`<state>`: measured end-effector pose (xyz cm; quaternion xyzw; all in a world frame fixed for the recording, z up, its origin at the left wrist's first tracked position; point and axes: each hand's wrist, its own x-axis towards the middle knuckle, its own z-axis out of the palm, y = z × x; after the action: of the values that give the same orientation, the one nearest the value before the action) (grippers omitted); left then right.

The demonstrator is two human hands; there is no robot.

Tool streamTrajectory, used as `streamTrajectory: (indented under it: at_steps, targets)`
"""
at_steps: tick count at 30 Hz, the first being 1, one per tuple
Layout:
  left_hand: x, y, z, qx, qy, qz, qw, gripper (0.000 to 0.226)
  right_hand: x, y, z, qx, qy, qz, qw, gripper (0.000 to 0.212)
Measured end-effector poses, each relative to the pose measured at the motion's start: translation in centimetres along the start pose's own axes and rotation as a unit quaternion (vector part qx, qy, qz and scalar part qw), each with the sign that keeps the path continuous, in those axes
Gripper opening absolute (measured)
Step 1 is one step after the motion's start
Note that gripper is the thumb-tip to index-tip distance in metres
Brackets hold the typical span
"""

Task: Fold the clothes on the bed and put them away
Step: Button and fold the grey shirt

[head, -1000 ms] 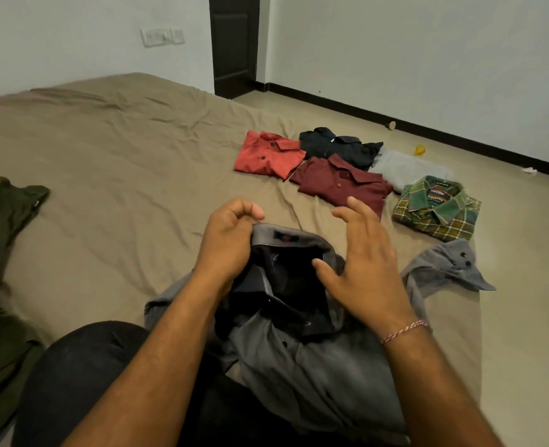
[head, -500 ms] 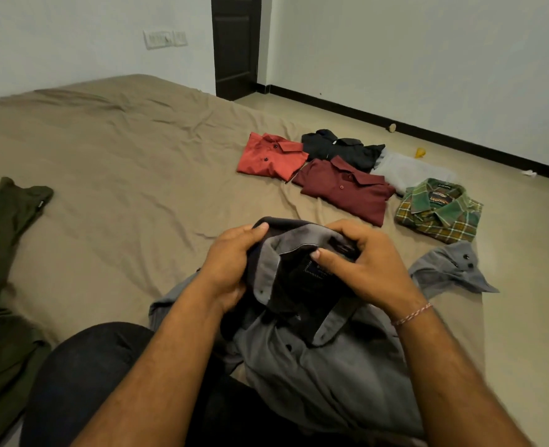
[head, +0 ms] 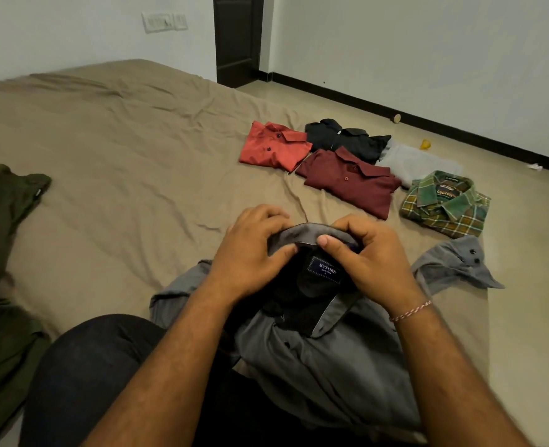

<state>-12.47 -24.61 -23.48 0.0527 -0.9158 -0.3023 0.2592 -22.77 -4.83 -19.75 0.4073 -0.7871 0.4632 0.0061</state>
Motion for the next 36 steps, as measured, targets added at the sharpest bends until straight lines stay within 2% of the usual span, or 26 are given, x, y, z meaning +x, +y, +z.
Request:
streamTrajectory:
  at_steps: [2,4,6,8,9,11,12,13,14,15,16,17,19,20,22,24,25,28,30,31,33,35,36]
  targets:
    - [-0.1,-0.1,0.4,-0.026,0.046,-0.031,0.998,0.016,0.0,0.5,0.2,-0.143,0.011,-0.015,0.990,0.012]
    - [-0.1,0.3,0.0,-0.033,0.108,-0.067,0.991,0.008,-0.4,1.1,0.3,-0.256,0.024,0.005,0.966,0.010]
    - [0.1,0.3,-0.8,0.000,0.156,-0.118,0.981,0.005,-0.9,1.6,0.2,-0.294,0.040,0.051,0.954,0.009]
    - [0.3,0.0,-1.7,0.061,0.144,-0.189,0.969,0.008,-1.1,2.2,-0.1,-0.298,0.038,0.115,0.947,0.017]
    - [0.1,0.1,-2.1,0.077,0.125,-0.197,0.969,0.013,-1.1,2.2,-0.3,-0.290,0.028,0.146,0.945,0.021]
    - [-0.8,1.7,-3.7,0.021,0.137,-0.138,0.981,0.025,-1.8,1.4,-0.9,-0.280,0.015,0.162,0.946,0.031]
    - [-1.1,3.0,-4.8,-0.020,0.184,-0.081,0.979,0.030,-2.0,0.5,-1.5,-0.281,0.048,0.131,0.950,0.034]
    - [-1.2,4.3,-5.8,-0.045,0.231,-0.025,0.972,0.033,-2.4,-0.7,-2.1,-0.279,0.114,0.076,0.950,0.035]
    - [-0.9,4.7,-6.4,-0.049,0.263,0.009,0.964,0.034,-2.6,-1.8,-2.6,-0.283,0.185,0.022,0.941,0.033]
    - [-0.4,4.4,-6.5,-0.033,0.271,0.006,0.962,0.033,-2.6,-2.3,-3.0,-0.290,0.225,-0.004,0.930,0.030]
    - [0.3,3.5,-6.2,0.001,0.260,-0.031,0.965,0.029,-2.2,-2.5,-3.4,-0.301,0.222,0.009,0.927,0.026]
    - [0.7,2.2,-5.8,0.046,0.225,-0.092,0.969,0.025,-1.5,-1.7,-3.6,-0.310,0.168,0.070,0.933,0.022]
    - [0.3,-0.1,-4.6,0.113,0.130,-0.207,0.963,0.023,-0.4,-0.3,-3.5,-0.335,0.007,0.238,0.912,0.022]
    - [0.0,-0.6,-4.2,0.124,0.101,-0.236,0.958,0.022,-0.2,0.3,-3.4,-0.307,-0.037,0.291,0.905,0.028]
    - [0.0,-1.0,-3.9,0.117,0.080,-0.248,0.958,0.021,-0.6,0.9,-2.6,-0.095,-0.042,0.368,0.924,0.034]
    - [0.5,-1.4,-3.2,0.038,0.071,-0.252,0.964,0.020,-1.7,1.1,-1.2,0.133,-0.014,0.411,0.902,0.033]
    - [0.7,-1.5,-2.8,-0.035,0.067,-0.270,0.960,0.019,-2.2,1.2,-0.4,0.203,-0.006,0.413,0.888,0.030]
    - [0.6,-2.2,-0.7,-0.250,0.066,-0.350,0.900,0.026,-3.7,2.0,2.4,0.328,0.034,0.388,0.861,0.034]
    - [0.1,-2.0,0.3,-0.310,0.049,-0.345,0.885,0.038,-4.7,2.4,4.3,0.326,0.068,0.405,0.851,0.034]
    - [-0.1,-1.9,0.7,-0.298,0.045,-0.325,0.897,0.043,-5.1,2.6,5.2,0.314,0.083,0.421,0.847,0.028]
    - [-0.4,-1.8,1.3,-0.163,0.054,-0.254,0.952,0.050,-5.9,2.7,6.6,0.316,0.100,0.449,0.830,0.015]
    - [-0.9,-1.5,1.2,-0.009,0.050,-0.146,0.988,0.061,-6.5,2.9,7.4,0.362,0.119,0.459,0.803,0.014]
    - [-1.1,-1.2,0.8,0.020,0.022,-0.082,0.996,0.068,-6.8,2.9,7.6,0.408,0.132,0.456,0.780,0.016]
